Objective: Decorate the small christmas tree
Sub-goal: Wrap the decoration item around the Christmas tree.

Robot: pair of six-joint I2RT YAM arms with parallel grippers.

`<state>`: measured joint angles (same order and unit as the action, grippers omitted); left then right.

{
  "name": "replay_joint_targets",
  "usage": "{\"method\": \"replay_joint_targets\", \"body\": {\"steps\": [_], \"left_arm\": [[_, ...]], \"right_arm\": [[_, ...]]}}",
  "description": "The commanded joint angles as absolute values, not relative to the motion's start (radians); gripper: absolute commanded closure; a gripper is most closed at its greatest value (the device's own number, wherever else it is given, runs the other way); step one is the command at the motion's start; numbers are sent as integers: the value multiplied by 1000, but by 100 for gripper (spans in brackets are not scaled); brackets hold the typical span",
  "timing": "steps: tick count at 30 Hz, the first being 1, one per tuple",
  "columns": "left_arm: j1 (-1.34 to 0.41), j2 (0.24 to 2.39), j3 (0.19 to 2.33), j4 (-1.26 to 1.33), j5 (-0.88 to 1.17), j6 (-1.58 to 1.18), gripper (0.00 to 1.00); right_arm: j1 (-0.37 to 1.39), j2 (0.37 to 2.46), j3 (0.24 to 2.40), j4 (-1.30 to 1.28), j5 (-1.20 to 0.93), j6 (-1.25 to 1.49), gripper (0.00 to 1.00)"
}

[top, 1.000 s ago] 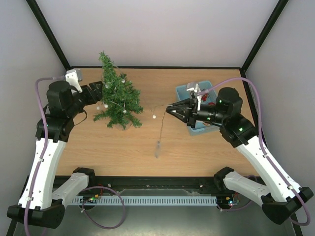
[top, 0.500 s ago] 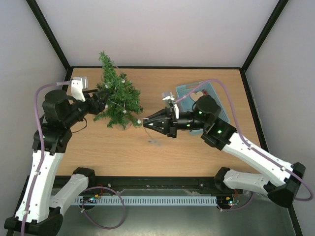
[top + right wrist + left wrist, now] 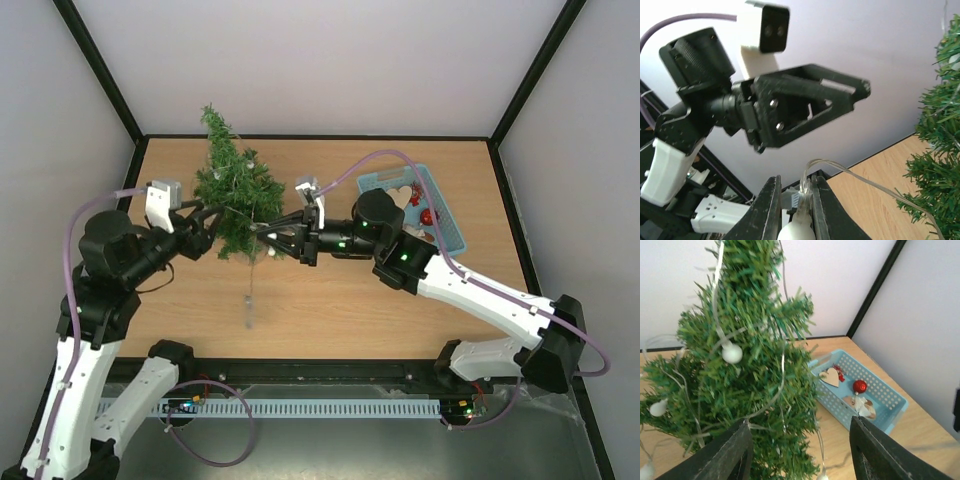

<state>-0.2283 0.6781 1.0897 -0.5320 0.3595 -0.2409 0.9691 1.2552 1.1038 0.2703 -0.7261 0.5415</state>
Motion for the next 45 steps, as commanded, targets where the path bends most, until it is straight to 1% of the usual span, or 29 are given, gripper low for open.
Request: {"method": "replay_joint_targets", "body": {"steps": [1,4,9,12,15,21,26,33,36,38,39,41,42,45], "left_arm": [[-243,629,1012,-551,431,-197,46],[-256,598,952,-501,531,-174,46],[-290,592,914,-430,697,-149,48],[-299,584,887,-380,751,-162,46],[-300,580,860,-325,777,-179,44],[-299,578,812,-234,798,-185,45],[-299,578,772,-108,827,-211,45],[-299,613,759,24,856,-242,48],[-301,626,736,65,896,-262,54],[-302,630,723,71,891,-254,62],[-303,630,712,70,876,-239,68],[-305,626,706,58,808,-204,93],[-305,619,706,58,788,-182,97],[-306,603,728,40,751,-148,97]], "right_arm": [[974,1275,1138,369,-649,582,92],[973,1277,1137,374,-606,597,92],[973,1263,1124,396,-555,616,92],[974,1252,1110,418,-536,625,92],[973,1250,1104,434,-536,630,92],[973,1252,1105,467,-542,666,92],[974,1249,1085,511,-544,688,92],[973,1245,1069,537,-545,701,91],[974,1244,1066,546,-546,705,91],[974,1244,1064,562,-549,712,91],[973,1246,1063,568,-551,715,91],[973,1246,1058,582,-556,724,91],[974,1245,1053,586,-556,727,91],[973,1232,1038,589,-545,729,90]]}}
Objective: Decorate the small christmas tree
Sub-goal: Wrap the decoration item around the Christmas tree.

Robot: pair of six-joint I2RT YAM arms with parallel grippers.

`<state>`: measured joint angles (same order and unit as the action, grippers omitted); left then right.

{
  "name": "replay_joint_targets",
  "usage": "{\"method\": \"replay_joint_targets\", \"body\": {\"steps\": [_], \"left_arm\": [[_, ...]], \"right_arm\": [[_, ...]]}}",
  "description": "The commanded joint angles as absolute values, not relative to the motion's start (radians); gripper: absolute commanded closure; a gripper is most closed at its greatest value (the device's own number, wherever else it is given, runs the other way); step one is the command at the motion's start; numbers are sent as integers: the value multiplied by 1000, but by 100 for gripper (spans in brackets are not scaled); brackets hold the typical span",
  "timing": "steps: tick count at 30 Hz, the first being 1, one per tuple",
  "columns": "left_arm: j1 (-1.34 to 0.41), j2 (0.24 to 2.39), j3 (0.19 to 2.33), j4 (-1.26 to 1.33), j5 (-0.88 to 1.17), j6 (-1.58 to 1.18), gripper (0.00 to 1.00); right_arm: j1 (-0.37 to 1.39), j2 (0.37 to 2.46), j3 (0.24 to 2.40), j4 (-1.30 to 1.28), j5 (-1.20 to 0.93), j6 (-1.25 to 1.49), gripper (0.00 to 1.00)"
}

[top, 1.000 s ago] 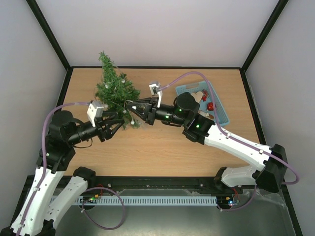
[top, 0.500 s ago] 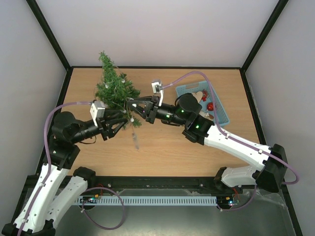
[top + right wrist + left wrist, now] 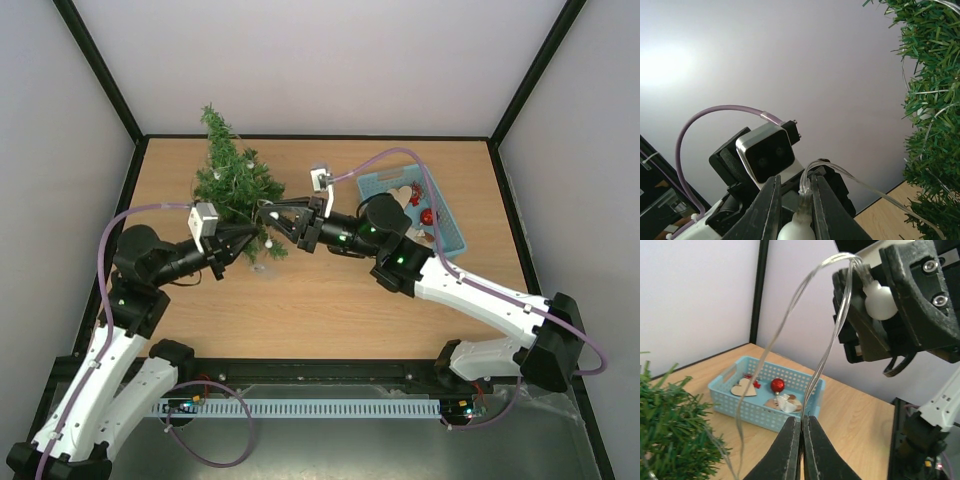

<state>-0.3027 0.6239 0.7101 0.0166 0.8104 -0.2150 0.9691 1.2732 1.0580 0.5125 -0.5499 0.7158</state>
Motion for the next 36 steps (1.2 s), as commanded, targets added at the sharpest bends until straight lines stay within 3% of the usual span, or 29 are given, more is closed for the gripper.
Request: {"method": "replay_joint_targets", "body": {"steps": [1,6,14,20,36], "left_arm": [[-306,600,739,16,736,-133,98],[-305,582,801,-159,650,-33,98],[-306,519,896,-372,414,90,98],[-305,494,888,-391,318,373,97],[-306,512,957,-442,-29,645,98]], "right_arm": [[973,1225,1032,587,-544,727,89],[973,1189,997,569,-516,706,85],[973,1119,932,495,-488,654,62],[974,1033,932,313,-422,558,50],[973,815,811,171,-352,420,45]]}}
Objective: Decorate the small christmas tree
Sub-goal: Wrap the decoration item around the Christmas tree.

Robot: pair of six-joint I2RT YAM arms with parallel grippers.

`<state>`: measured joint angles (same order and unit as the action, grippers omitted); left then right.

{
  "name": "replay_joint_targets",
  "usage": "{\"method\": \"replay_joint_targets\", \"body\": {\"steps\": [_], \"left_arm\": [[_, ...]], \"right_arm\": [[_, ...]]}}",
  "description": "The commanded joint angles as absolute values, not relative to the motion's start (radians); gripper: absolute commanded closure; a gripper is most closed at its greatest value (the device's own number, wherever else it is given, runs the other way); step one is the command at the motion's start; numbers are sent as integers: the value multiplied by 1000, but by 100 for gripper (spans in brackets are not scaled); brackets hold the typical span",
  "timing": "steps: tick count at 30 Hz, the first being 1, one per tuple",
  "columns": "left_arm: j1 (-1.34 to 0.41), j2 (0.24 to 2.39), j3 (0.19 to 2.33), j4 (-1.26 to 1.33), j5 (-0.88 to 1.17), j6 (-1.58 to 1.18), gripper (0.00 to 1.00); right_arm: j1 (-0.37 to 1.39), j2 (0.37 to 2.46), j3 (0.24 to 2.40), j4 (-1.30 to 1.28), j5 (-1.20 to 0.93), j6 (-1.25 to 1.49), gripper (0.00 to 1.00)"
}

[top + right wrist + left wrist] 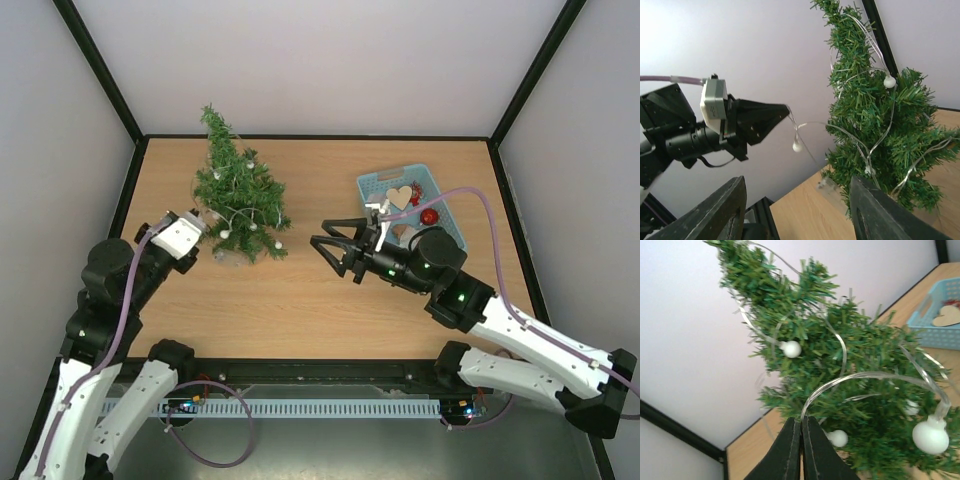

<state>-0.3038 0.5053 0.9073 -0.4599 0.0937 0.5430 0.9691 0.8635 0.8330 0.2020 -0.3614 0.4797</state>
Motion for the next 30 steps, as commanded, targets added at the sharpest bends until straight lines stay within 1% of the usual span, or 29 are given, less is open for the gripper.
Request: {"method": "replay_joint_targets", "body": {"steps": [1,7,11,14,17,23,30], "left_arm": [[-305,516,961,-439,-39,660,98],[-306,532,960,-393,-84,750,98],[-306,556,1011,-399,-53,701,98],[-306,553,1064,-463,-32,606,98],[-305,537,1102,-542,-16,576,98],[-305,478,1097,-643,52,619,98],[-306,468,1046,-729,-94,610,98]], "right_arm": [[974,807,810,163,-353,412,45],[973,779,819,124,-356,369,44],[973,768,811,123,-353,365,44],[973,760,808,116,-345,359,44],[973,751,803,112,-340,354,44],[973,744,796,103,-334,342,44],[973,730,787,110,-346,350,44]]}}
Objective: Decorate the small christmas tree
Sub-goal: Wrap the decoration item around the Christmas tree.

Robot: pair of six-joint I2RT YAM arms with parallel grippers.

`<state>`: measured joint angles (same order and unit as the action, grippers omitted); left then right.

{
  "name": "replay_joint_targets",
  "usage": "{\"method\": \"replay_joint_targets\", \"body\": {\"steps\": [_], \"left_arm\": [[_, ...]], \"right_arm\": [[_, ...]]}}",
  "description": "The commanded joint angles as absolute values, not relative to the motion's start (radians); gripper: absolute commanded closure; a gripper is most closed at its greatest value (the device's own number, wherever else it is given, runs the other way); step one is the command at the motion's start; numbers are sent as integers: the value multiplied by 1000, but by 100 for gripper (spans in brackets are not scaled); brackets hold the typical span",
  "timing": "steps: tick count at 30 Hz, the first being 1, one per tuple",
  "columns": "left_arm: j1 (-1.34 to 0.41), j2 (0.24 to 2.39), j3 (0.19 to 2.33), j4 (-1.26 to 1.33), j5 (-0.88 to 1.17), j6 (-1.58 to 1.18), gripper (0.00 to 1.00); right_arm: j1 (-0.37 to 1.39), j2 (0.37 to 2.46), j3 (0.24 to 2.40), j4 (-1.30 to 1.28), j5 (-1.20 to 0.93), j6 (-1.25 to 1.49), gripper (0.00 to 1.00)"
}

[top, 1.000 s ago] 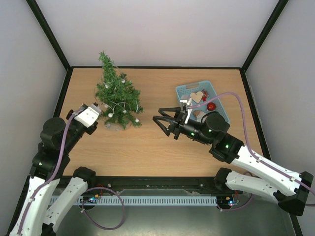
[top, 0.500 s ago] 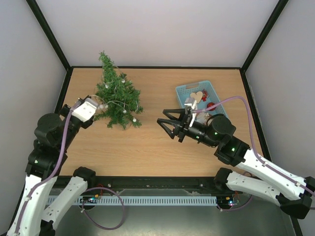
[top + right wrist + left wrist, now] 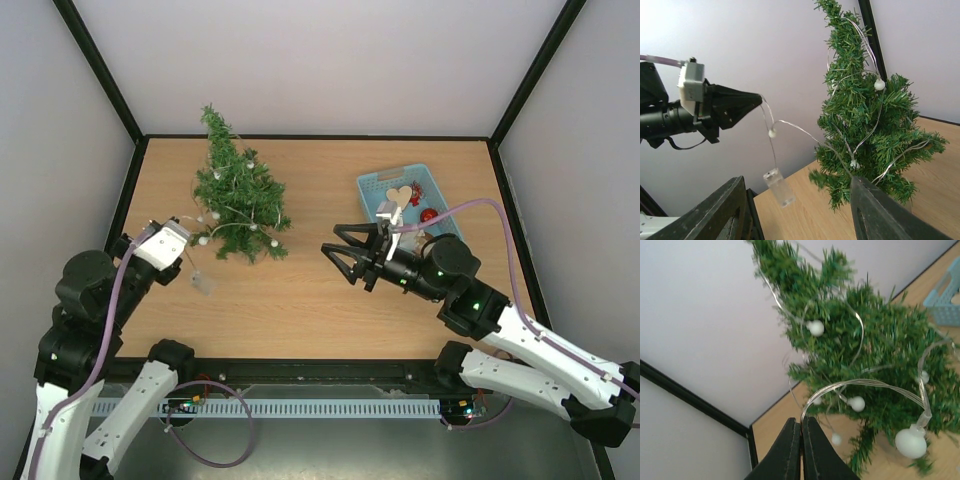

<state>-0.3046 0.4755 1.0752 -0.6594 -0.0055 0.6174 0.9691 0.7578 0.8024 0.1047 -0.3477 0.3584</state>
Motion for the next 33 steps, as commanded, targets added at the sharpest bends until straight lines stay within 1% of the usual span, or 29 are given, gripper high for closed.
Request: {"method": "replay_joint_targets", "body": {"steps": [1,4,7,10,14,20,27,33], "left_arm": [[-305,461,1044,-737,-114,607,98],[-306,439,1064,-772,-106,610,98],[-305,439,1081,-847,-43,647,98],[-305,472,1070,-905,-112,663,98],[-306,478,1031,-840,-249,705,98],[-306,473,946,-714,-199,692,98],[-305,484,844,-635,-389,714,98],[-306,458,813,-660,-402,647,98]], "right_arm": [[973,724,782,114,-350,351,44],[973,714,768,118,-361,351,44],[973,702,756,125,-365,354,44],[974,688,744,141,-369,360,44],[973,677,747,130,-371,353,44],[973,672,778,99,-370,319,44],[973,669,772,94,-364,311,44],[974,677,769,96,-354,292,43]]}}
